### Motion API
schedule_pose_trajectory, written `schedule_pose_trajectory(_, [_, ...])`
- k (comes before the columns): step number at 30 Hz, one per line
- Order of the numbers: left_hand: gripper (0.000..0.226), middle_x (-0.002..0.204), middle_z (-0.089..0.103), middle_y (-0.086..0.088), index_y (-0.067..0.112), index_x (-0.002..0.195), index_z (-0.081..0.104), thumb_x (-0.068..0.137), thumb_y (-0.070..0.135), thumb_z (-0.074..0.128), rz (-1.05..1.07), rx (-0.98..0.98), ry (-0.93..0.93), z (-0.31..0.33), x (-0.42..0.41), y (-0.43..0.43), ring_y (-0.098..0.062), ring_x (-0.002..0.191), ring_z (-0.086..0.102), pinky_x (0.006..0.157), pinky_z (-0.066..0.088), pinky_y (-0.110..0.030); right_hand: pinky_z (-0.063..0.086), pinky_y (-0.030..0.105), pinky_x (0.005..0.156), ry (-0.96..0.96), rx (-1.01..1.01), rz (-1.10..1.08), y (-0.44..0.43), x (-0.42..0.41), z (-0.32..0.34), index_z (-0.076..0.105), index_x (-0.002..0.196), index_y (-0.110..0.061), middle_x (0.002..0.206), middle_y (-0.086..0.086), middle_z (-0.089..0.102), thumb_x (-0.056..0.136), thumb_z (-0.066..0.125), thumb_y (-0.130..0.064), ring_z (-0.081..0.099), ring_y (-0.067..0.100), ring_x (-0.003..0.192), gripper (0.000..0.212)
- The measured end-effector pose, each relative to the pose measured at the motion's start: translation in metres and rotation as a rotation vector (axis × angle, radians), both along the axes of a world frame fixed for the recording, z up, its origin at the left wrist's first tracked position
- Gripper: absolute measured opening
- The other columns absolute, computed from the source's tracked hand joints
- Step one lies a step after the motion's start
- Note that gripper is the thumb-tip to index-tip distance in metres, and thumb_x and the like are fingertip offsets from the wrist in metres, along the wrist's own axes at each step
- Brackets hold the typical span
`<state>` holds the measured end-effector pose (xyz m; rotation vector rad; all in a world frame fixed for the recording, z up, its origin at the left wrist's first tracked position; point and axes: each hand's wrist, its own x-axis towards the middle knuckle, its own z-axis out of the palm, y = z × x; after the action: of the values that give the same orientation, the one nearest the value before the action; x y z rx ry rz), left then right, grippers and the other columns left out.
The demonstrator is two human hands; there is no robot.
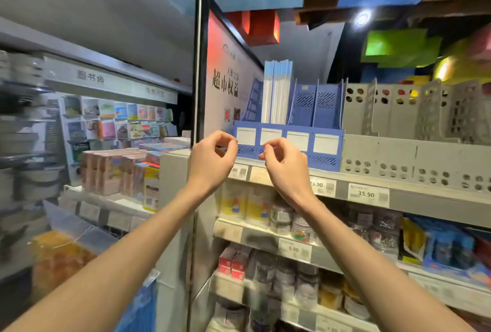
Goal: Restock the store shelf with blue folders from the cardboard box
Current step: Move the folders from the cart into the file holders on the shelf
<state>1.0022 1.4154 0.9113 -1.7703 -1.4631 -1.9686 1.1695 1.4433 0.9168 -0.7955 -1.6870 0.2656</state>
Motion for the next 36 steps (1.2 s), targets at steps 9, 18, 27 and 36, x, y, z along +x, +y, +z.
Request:
schedule_pose_trajectory(9, [0.014,0.082,0.073,0.012,0.035,0.085,0.066,0.089,0.044,0.056,0.224,-0.214,-0.063,-0.128,-0.062,-0.164,-0.013,0.070,0.072,0.069,0.060,-0.046,0.057,0.041,0.080,0.024,-0.255,0.403,-0.110,-0.078,-0.128,0.063,0.091,-0.027,0.084,-0.004,0.073,0.096,0.050,-0.021,0.070,0.007,0.081,0.015])
schedule_pose_trajectory(18, [0.008,0.082,0.075,0.004,0.036,0.088,0.066,0.082,0.038,0.062,0.443,-0.419,-0.346,-0.263,-0.158,-0.302,-0.020,0.063,0.071,0.067,0.060,-0.051,0.051,0.032,0.073,-0.211,-0.584,0.675,-0.210,-0.204,-0.275,0.064,0.095,-0.026,0.088,-0.001,0.074,0.094,0.052,-0.011,0.061,0.001,0.066,0.019])
schedule_pose_trajectory(27, [0.005,0.089,0.072,-0.005,0.018,0.098,0.066,0.096,0.016,0.063,0.551,-0.599,-0.481,-0.366,-0.280,-0.387,-0.017,0.057,0.071,0.061,0.060,-0.049,0.052,0.035,0.059,-0.343,-0.851,0.791,-0.282,-0.344,-0.377,0.063,0.095,-0.020,0.083,-0.003,0.073,0.100,0.046,-0.008,0.063,0.015,0.064,0.021])
schedule_pose_trajectory(36, [0.005,0.092,0.071,0.009,0.028,0.101,0.064,0.099,0.029,0.059,0.514,-0.837,-0.462,-0.445,-0.420,-0.410,-0.011,0.061,0.071,0.065,0.060,-0.040,0.049,0.028,0.057,-0.403,-1.093,0.709,-0.301,-0.469,-0.450,0.060,0.097,-0.018,0.092,0.009,0.072,0.102,0.046,-0.010,0.067,0.015,0.070,0.017])
